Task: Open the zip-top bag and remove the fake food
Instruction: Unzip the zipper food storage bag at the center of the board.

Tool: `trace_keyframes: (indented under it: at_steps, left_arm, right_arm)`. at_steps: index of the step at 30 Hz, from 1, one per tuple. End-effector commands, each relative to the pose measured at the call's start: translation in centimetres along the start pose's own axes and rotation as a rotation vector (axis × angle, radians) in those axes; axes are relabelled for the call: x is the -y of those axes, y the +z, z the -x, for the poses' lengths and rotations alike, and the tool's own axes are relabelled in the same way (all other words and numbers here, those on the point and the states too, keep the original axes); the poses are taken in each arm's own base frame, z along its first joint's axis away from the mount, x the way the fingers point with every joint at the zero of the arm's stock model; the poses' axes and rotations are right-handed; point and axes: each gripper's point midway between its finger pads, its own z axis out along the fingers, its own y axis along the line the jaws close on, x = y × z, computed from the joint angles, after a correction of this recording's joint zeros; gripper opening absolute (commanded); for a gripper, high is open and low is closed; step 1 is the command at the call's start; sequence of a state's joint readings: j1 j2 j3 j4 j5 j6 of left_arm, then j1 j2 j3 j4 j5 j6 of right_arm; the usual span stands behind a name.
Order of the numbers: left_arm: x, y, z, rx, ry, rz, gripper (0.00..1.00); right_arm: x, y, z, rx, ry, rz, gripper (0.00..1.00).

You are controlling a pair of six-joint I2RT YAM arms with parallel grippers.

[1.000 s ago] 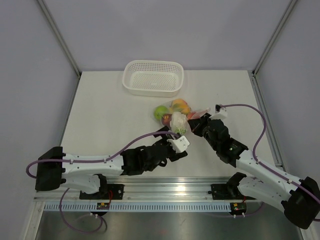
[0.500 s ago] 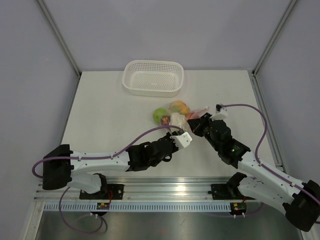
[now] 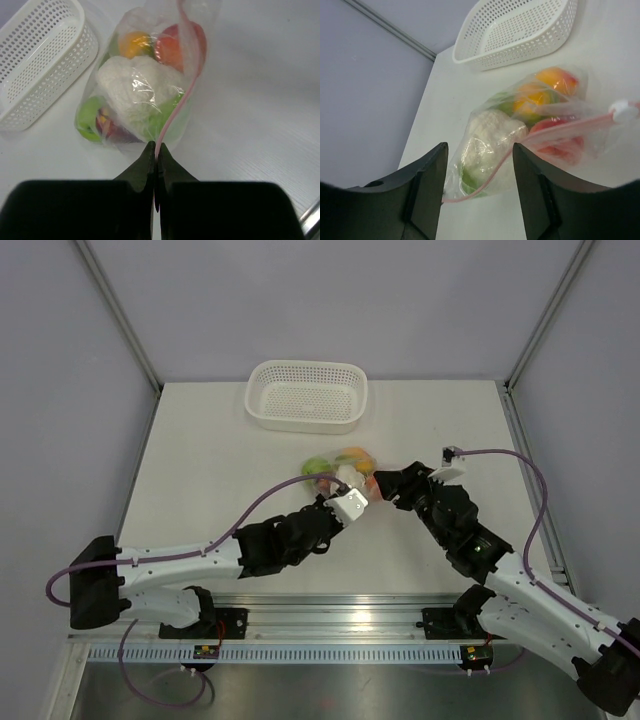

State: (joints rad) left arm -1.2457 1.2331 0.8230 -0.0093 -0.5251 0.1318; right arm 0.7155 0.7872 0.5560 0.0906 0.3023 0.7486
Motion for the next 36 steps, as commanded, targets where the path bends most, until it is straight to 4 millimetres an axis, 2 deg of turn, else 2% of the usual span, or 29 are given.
trace_keyframes:
  at_steps: [1,3,4,7,8,9,11,12,13,17,20,21,29,36]
  left_arm:
    - [-3.2,-0.3,1.4,0.006,-0.111,0.068,0.00]
    - [-3.6,-0.5,1.3,0.001,-0.132,0.068,0.00]
    - [-4.1,-0.8,1.2,0.001,-0.140,0.075,0.00]
    - [-5.2,-1.3,0.8,0.005,-0.173,0.099,0.00]
    - [-5.8,-1.8,1.1,0.019,-0.189,0.113,0.00]
    - [-6.2,-2.0,0.9,0.020,-0.203,0.128,0.00]
    - [-7.6,-2.6,0.7,0.037,-0.230,0.160,0.00]
    - [-7.9,-2.8,0.7,0.044,-0.273,0.165,0.00]
    - [-8.5,-3.0,0.6,0.050,-0.291,0.181,0.00]
    - [-10.0,-4.0,0.3,0.079,-0.338,0.226,0.00]
    - [-11.3,-4.5,-0.6,0.073,-0.366,0.280,0.00]
    - [-11.5,-4.5,-0.9,0.069,-0.375,0.289,0.00]
    - [-13.1,-4.9,-1.9,0.057,-0.422,0.337,0.00]
    - [-14.8,-5.3,-3.3,0.026,-0.469,0.416,0.00]
  right_arm:
    - [-1.2,-1.0,2.1,0.092,-0.063,0.072,0.64]
    - [-1.8,-1.7,2.8,0.117,-0.109,0.118,0.70]
    - [-1.6,-1.9,2.7,0.118,-0.129,0.121,0.76]
    - [-1.2,-2.3,3.2,0.146,-0.178,0.110,0.82]
    - [-0.7,-2.3,3.6,0.168,-0.182,0.084,0.89]
    - [-0.7,-2.3,4.0,0.192,-0.181,0.083,0.90]
    - [0.0,-2.0,3.2,0.191,-0.250,0.094,0.92]
    - [-0.8,-2.0,3.7,0.232,-0.258,0.143,0.93]
    - [0.1,-1.9,2.5,0.220,-0.283,0.148,0.93]
    - [-0.8,-1.9,1.4,0.185,-0.384,0.229,0.99]
    - [-0.7,-1.9,1.1,0.180,-0.406,0.234,0.99]
    - [-1.2,-2.0,1.3,0.196,-0.413,0.262,1.00]
    - [-3.7,-2.4,-1.7,0.124,-0.535,0.479,1.00]
    - [-3.3,-1.1,-3.3,0.092,-0.586,0.500,1.00]
